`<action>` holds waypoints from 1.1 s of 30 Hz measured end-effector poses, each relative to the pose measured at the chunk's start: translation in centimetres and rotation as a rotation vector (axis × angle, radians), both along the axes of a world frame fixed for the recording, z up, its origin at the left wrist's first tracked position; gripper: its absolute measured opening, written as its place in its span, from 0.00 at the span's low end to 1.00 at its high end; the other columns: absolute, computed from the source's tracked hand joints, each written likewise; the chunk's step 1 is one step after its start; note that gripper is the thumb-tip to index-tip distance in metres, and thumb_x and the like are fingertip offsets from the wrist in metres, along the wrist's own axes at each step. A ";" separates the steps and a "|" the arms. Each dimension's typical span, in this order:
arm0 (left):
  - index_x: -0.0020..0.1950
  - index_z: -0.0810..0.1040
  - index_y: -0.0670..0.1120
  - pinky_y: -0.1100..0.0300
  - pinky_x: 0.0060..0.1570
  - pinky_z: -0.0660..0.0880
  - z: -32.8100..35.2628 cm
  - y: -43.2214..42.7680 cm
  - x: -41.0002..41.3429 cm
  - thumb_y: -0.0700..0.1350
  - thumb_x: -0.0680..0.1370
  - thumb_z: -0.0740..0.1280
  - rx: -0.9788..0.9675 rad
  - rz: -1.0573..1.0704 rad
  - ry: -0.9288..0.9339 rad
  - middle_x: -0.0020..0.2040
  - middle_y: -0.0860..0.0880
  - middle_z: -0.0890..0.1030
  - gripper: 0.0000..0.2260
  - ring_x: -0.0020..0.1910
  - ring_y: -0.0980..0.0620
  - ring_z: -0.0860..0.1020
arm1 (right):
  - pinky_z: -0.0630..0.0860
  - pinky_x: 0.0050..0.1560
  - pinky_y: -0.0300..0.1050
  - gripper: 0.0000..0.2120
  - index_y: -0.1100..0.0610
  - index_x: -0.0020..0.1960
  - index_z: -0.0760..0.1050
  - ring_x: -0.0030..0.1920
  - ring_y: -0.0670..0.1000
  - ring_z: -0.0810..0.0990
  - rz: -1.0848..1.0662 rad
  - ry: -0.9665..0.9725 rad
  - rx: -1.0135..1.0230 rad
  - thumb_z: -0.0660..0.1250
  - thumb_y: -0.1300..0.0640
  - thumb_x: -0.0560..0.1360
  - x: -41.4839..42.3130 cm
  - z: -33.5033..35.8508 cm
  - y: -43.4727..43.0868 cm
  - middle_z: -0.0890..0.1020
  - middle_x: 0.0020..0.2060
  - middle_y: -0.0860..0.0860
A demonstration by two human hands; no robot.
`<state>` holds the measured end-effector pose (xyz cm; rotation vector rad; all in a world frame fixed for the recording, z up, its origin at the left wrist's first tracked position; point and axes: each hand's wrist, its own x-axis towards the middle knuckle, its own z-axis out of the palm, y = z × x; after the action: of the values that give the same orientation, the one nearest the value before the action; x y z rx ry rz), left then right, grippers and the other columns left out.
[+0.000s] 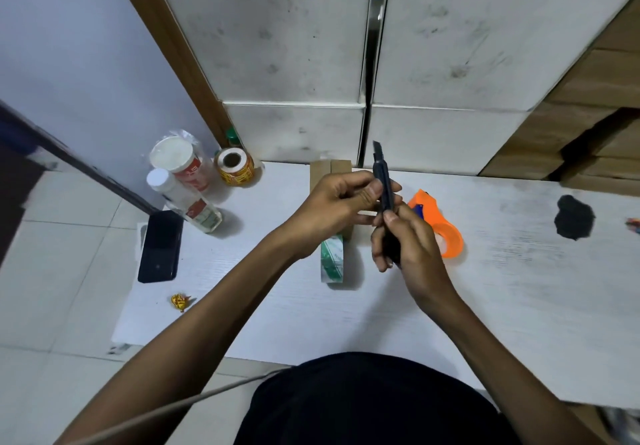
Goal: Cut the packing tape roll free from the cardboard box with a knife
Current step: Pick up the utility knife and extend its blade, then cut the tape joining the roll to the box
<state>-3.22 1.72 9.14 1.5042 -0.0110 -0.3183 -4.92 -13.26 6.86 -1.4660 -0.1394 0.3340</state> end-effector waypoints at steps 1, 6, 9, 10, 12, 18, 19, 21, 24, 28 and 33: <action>0.60 0.80 0.41 0.48 0.60 0.79 -0.5 0.3 0.3 0.40 0.85 0.60 0.007 -0.021 0.008 0.51 0.45 0.85 0.10 0.53 0.48 0.83 | 0.63 0.23 0.36 0.09 0.56 0.40 0.69 0.21 0.46 0.67 -0.015 0.034 -0.009 0.55 0.56 0.76 0.4 -0.3 0.0 0.73 0.26 0.55; 0.60 0.81 0.42 0.49 0.58 0.80 -4.1 3.8 2.5 0.39 0.82 0.66 0.163 0.102 0.059 0.54 0.43 0.84 0.08 0.53 0.46 0.84 | 0.57 0.26 0.38 0.09 0.55 0.38 0.69 0.22 0.43 0.60 -0.141 0.028 -0.206 0.54 0.54 0.74 2.4 -2.7 -0.6 0.65 0.23 0.46; 0.57 0.83 0.46 0.50 0.56 0.82 -6.7 6.3 3.8 0.42 0.80 0.70 0.360 0.271 0.043 0.56 0.45 0.85 0.07 0.54 0.45 0.84 | 0.60 0.27 0.38 0.17 0.54 0.41 0.74 0.24 0.44 0.62 -0.106 -0.124 -0.462 0.53 0.49 0.81 2.5 -4.0 -1.4 0.64 0.26 0.49; 0.57 0.83 0.47 0.52 0.56 0.81 -7.2 6.7 4.1 0.43 0.80 0.71 0.457 0.290 0.020 0.57 0.46 0.84 0.07 0.56 0.46 0.83 | 0.60 0.28 0.38 0.18 0.54 0.42 0.75 0.24 0.44 0.63 -0.086 -0.168 -0.525 0.53 0.49 0.83 2.5 -4.5 -1.7 0.64 0.27 0.49; 0.60 0.82 0.46 0.58 0.56 0.79 -8.0 7.4 4.7 0.45 0.79 0.71 0.613 0.291 -0.018 0.60 0.47 0.83 0.10 0.58 0.47 0.81 | 0.61 0.30 0.42 0.17 0.54 0.43 0.74 0.25 0.45 0.64 -0.025 -0.232 -0.615 0.53 0.50 0.84 2.5 -5.6 -2.2 0.65 0.26 0.47; 0.68 0.75 0.44 0.60 0.55 0.76 -10.9 8.2 7.0 0.47 0.78 0.73 0.817 0.187 -0.026 0.68 0.44 0.77 0.20 0.64 0.45 0.77 | 0.62 0.27 0.47 0.08 0.53 0.48 0.69 0.25 0.47 0.68 0.275 -0.343 -0.840 0.56 0.50 0.83 2.6 -7.9 -3.1 0.71 0.26 0.48; 0.69 0.74 0.45 0.58 0.57 0.77 -11.4 8.3 7.3 0.47 0.77 0.74 0.833 0.161 -0.013 0.69 0.44 0.76 0.22 0.63 0.44 0.77 | 0.61 0.26 0.47 0.08 0.52 0.50 0.69 0.24 0.47 0.69 0.312 -0.346 -0.874 0.56 0.49 0.83 2.6 -8.1 -3.2 0.72 0.26 0.48; 0.71 0.72 0.47 0.53 0.60 0.79 -12.0 8.4 7.7 0.49 0.76 0.75 0.858 0.108 0.000 0.71 0.44 0.74 0.26 0.63 0.43 0.77 | 0.61 0.26 0.47 0.08 0.51 0.55 0.71 0.25 0.49 0.70 0.361 -0.354 -0.926 0.58 0.48 0.82 2.5 -8.5 -3.2 0.73 0.26 0.49; 0.75 0.67 0.48 0.53 0.59 0.78 -12.8 8.3 7.7 0.48 0.73 0.77 0.814 0.135 0.034 0.73 0.42 0.72 0.33 0.64 0.42 0.77 | 0.65 0.25 0.48 0.09 0.50 0.59 0.72 0.27 0.51 0.74 0.374 -0.379 -0.972 0.60 0.48 0.82 2.4 -8.8 -3.0 0.76 0.29 0.48; 0.77 0.64 0.49 0.44 0.55 0.82 -13.9 8.9 6.7 0.50 0.72 0.78 0.546 0.237 0.263 0.67 0.44 0.76 0.38 0.60 0.43 0.79 | 0.71 0.28 0.51 0.09 0.48 0.59 0.74 0.29 0.50 0.73 0.364 -0.381 -0.995 0.62 0.48 0.81 2.4 -8.9 -2.0 0.75 0.31 0.45; 0.72 0.73 0.46 0.50 0.52 0.84 -15.3 9.4 5.4 0.54 0.72 0.78 0.285 0.322 0.426 0.60 0.43 0.84 0.32 0.55 0.46 0.84 | 0.70 0.30 0.47 0.11 0.49 0.60 0.76 0.32 0.50 0.75 0.373 -0.377 -0.970 0.63 0.49 0.80 2.4 -9.1 -1.1 0.79 0.35 0.47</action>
<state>2.16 11.10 -6.15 1.6606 0.6314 -0.3846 -2.49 -14.38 -2.26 -2.4664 -0.6241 0.4519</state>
